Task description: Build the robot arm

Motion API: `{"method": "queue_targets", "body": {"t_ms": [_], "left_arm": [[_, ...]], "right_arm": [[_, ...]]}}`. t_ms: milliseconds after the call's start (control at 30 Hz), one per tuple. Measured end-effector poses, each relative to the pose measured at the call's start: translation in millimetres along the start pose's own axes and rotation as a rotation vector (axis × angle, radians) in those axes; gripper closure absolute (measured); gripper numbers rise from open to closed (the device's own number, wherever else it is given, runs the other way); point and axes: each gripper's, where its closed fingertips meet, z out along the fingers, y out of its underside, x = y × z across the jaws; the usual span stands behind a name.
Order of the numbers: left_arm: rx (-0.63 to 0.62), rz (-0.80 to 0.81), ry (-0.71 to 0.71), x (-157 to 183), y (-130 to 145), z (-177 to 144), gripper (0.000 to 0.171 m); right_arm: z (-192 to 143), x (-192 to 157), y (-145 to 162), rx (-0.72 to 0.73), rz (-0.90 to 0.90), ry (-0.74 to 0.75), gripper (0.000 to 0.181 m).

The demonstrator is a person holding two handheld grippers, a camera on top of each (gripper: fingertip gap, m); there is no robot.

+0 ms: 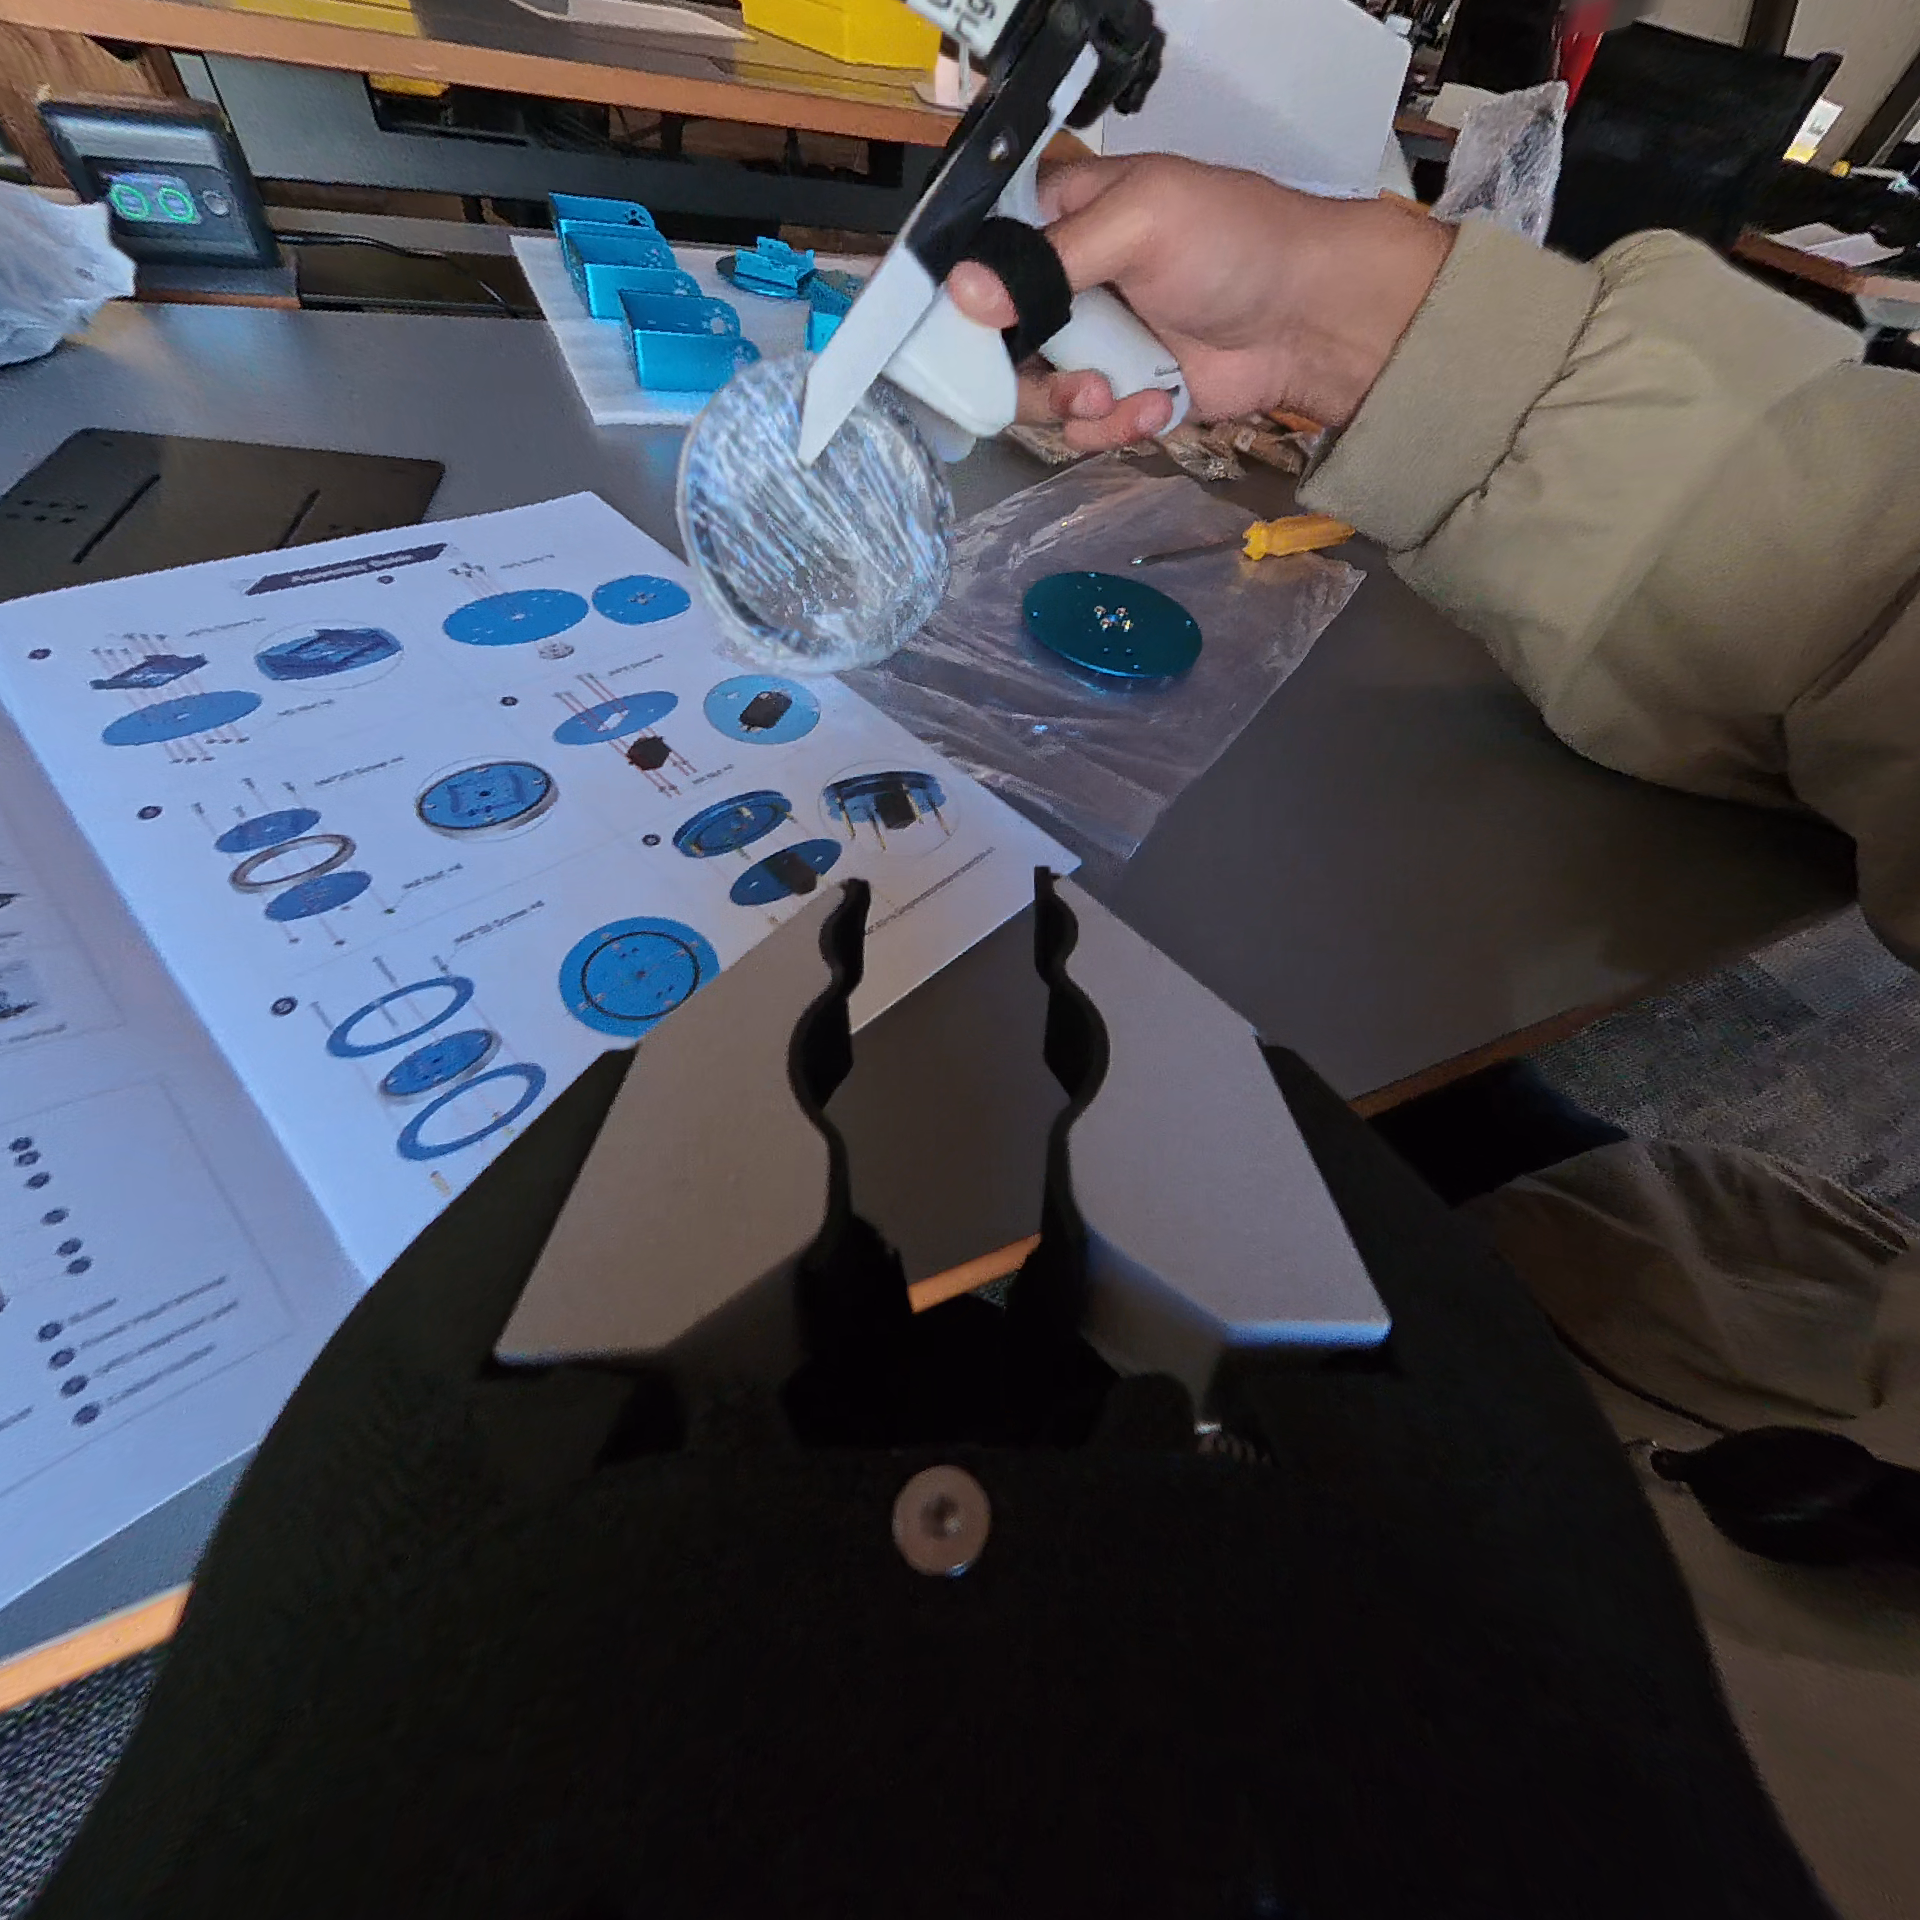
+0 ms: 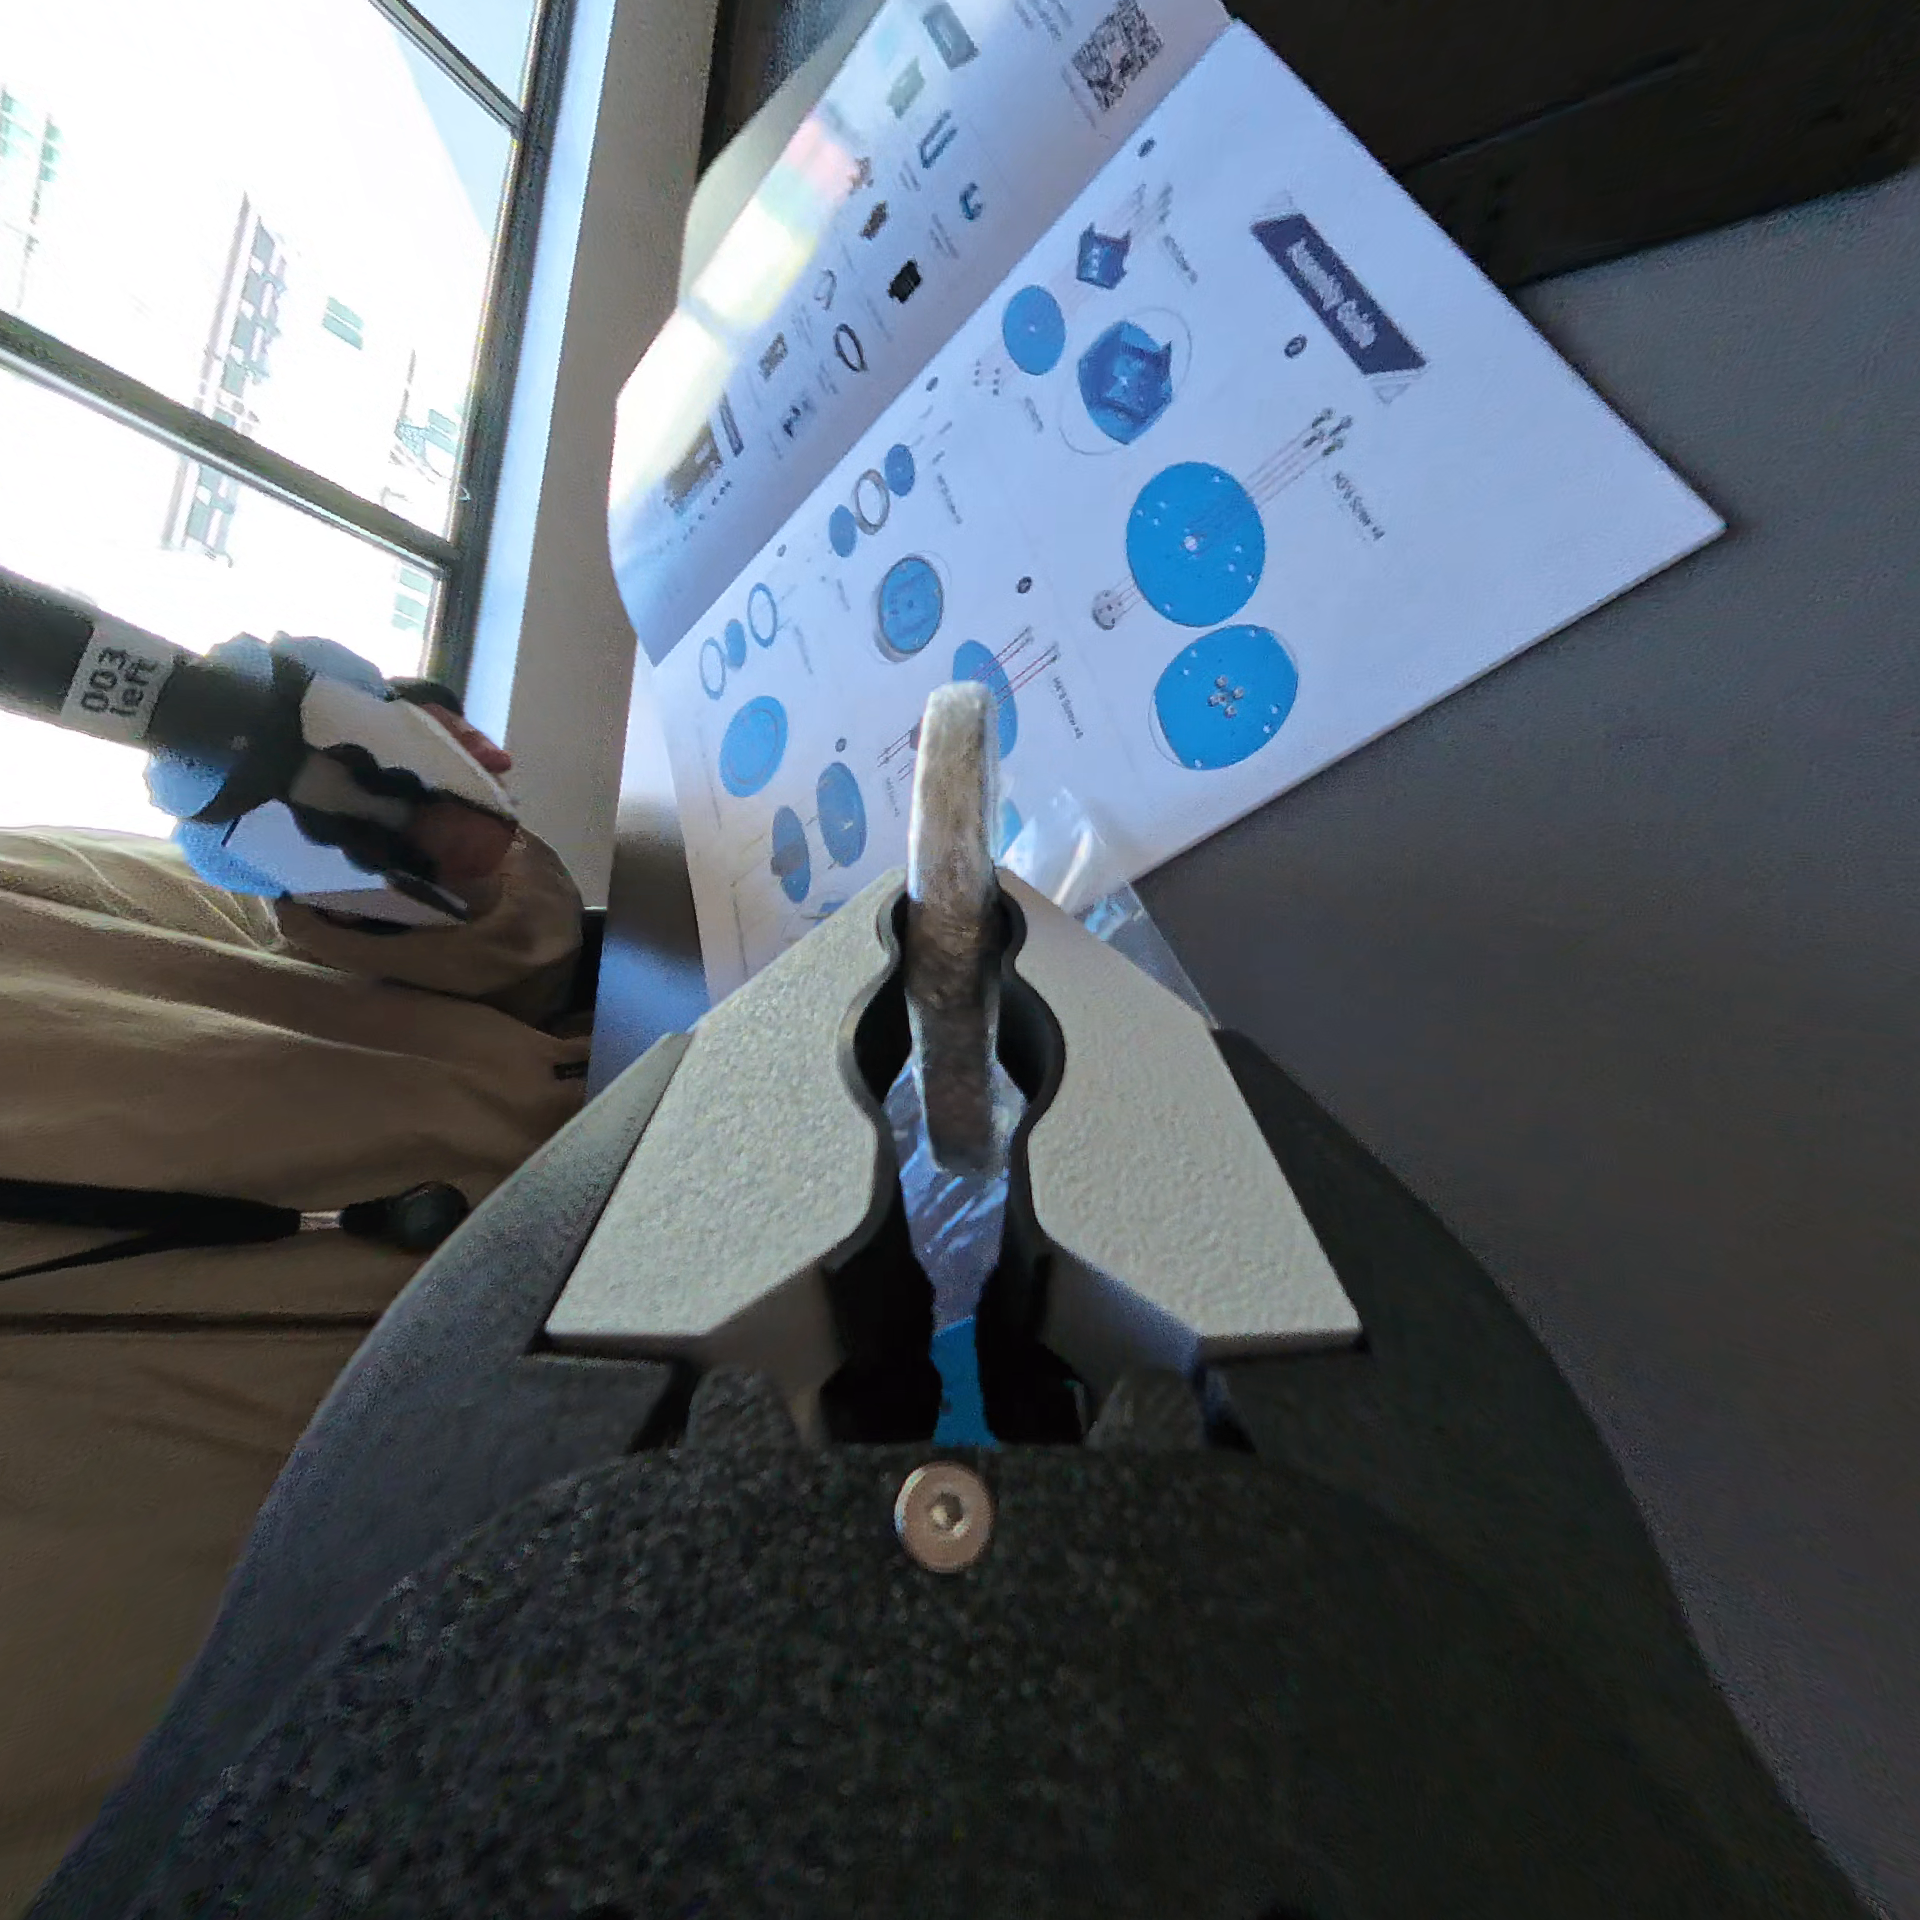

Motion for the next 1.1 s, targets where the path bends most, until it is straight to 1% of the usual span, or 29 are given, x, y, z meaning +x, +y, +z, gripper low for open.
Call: {"method": "queue_targets", "body": {"t_ms": [67, 133, 167, 233, 400, 533, 567, 600, 633, 667, 800, 867, 900, 967, 1033, 1100], "left_arm": [[-0.002, 0.005, -0.007, -4, 4, -7, 0.139], [-0.009, 0.016, -0.018, -8, 8, -14, 0.139], [-0.012, 0.025, -0.027, -10, 11, -19, 0.139], [-0.016, 0.039, -0.049, -17, 15, -28, 0.139], [0.003, -0.005, -0.082, -42, 23, -45, 0.138], [0.026, -0.021, -0.088, -61, 17, -50, 0.138], [0.02, -0.007, -0.099, -68, 15, -49, 0.138], [0.013, 0.014, -0.11, -75, 12, -48, 0.139], [0.006, 0.04, -0.116, -83, 7, -45, 0.138], [-0.002, 0.066, -0.116, -91, 1, -40, 0.138], [-0.041, 0.092, -0.144, -140, -32, -17, 0.139], [-0.054, 0.083, -0.152, -167, -43, -4, 0.139], [-0.05, 0.064, -0.131, -176, -47, 3, 0.139], [-0.029, -0.003, -0.054, -183, -50, 15, 0.139], [-0.051, -0.062, -0.019, -190, -40, 22, 0.139], [-0.084, -0.058, -0.048, -199, -25, 23, 0.138]], "right_arm": [[11, 13, 0, -0.025, 0.054, 0.03, 0.173], [10, 17, 1, -0.032, 0.119, 0.0, 0.173], [7, 23, 4, -0.044, 0.124, 0.028, 0.173], [-1, 40, 14, -0.068, 0.108, 0.13, 0.171], [-18, 57, 29, -0.041, 0.15, 0.216, 0.168], [-18, 67, 35, -0.019, 0.152, 0.245, 0.161], [-16, 67, 34, -0.011, 0.141, 0.229, 0.161], [-15, 62, 27, 0.019, 0.133, 0.174, 0.165], [-16, 48, 15, 0.069, 0.14, 0.062, 0.171], [-17, 34, 1, 0.118, 0.148, -0.039, 0.173], [-30, 22, -32, 0.177, 0.096, -0.079, 0.173], [-43, 21, -39, 0.223, 0.085, -0.055, 0.173], [-48, 19, -39, 0.242, 0.088, -0.054, 0.173], [-53, 17, -29, 0.255, 0.121, -0.071, 0.173], [-52, 20, -13, 0.237, 0.146, -0.071, 0.173], [-50, 30, 2, 0.207, 0.167, -0.026, 0.173]]}}
